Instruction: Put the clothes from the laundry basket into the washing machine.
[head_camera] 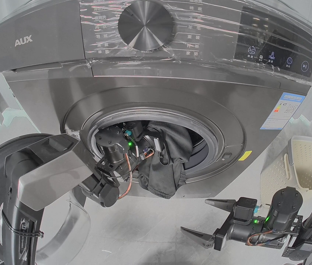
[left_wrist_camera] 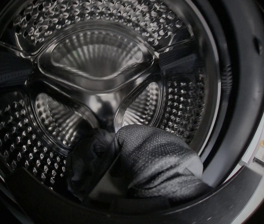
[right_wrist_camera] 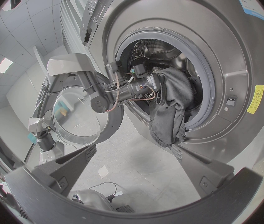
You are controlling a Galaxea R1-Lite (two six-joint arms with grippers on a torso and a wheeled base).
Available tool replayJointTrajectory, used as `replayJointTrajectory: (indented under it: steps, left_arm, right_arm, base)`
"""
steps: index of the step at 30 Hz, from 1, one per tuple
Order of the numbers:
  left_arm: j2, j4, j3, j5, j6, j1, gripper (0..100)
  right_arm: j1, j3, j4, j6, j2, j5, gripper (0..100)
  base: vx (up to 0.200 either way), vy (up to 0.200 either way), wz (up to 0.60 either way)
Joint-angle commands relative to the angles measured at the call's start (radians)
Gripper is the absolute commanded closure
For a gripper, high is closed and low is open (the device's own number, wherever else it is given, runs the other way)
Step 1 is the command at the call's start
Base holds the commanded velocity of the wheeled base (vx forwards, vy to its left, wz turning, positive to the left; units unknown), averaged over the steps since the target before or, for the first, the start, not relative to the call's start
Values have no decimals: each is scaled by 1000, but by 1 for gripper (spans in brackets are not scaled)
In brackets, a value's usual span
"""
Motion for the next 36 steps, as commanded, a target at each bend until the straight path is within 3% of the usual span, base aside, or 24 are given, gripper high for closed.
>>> replayJointTrajectory:
  steps: [1, 5, 6, 16, 17, 20, 23, 29, 36]
  left_arm:
    - [60, 104, -145, 20, -13, 19, 100]
    - [87, 182, -224, 41, -14, 16, 100]
    - [118, 219, -302, 70, -14, 16, 100]
    - [198, 308, -523, 132, -21, 29, 100]
    - [193, 319, -515, 132, -21, 31, 0]
    - [186, 319, -503, 132, -42, 23, 0]
    - [140, 340, -452, 145, -113, 6, 0]
    - [-20, 445, -204, 125, -117, -7, 0]
    - [-94, 521, -18, 90, -110, -20, 0]
  right_arm:
    - [5, -2, -1, 1, 8, 0, 0]
    - [13, -2, -1, 3, 19, -1, 0]
    - [16, 2, -1, 4, 24, -1, 0]
    - [14, 2, -1, 4, 28, -1, 0]
    - [14, 1, -1, 3, 31, -1, 0]
    - [13, 1, -1, 4, 39, -1, 0]
    - [11, -1, -1, 3, 39, 0, 0]
    - [2, -1, -1, 3, 38, 0, 0]
    - [13, -4, -1, 4, 39, 0, 0]
  base:
    - [0, 0, 0]
    - [0, 0, 0]
    - [0, 0, 0]
    - [0, 0, 0]
    - [0, 0, 0]
    - [0, 0, 0]
    - [0, 0, 0]
    - [0, 0, 0]
    - [0, 0, 0]
